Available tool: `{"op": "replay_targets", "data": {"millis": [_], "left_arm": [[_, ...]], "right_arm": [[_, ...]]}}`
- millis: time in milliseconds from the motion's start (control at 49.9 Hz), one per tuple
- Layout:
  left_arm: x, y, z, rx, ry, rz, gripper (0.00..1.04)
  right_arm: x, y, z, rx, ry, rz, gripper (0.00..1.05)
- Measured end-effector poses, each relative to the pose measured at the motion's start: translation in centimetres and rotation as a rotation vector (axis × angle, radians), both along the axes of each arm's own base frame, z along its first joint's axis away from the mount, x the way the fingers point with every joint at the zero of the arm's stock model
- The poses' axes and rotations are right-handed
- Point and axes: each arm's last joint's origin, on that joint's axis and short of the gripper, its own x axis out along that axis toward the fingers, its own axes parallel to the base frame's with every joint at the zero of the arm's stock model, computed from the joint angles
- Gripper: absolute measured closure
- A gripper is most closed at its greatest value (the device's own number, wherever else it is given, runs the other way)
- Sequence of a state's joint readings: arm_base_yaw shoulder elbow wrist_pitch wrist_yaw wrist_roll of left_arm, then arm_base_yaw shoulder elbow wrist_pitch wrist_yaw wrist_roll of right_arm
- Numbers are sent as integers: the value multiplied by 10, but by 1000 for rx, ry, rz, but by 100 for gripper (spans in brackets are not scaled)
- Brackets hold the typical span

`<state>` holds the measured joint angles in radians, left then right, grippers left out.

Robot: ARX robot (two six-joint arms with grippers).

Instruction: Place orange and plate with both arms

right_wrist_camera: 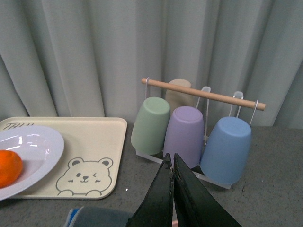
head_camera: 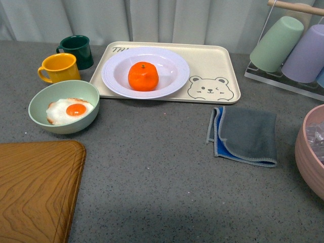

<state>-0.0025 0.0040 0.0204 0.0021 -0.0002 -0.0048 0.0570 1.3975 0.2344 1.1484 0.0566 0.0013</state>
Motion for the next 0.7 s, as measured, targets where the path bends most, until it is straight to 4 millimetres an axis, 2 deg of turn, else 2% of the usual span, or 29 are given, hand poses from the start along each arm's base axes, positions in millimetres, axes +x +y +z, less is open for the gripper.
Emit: {"op": "replay_targets", "data": {"millis": [120, 320, 701], "left_arm": [[0, 0, 0, 0, 0, 0, 7], [0, 0, 0, 0, 0, 0, 7], [0, 0, 0, 0, 0, 0, 7]], "right_arm": [[-20, -10, 0, 0, 0, 0, 104], [-43, -11, 0, 0, 5, -3, 104], [-72, -11, 1, 0, 1, 0, 104]]}}
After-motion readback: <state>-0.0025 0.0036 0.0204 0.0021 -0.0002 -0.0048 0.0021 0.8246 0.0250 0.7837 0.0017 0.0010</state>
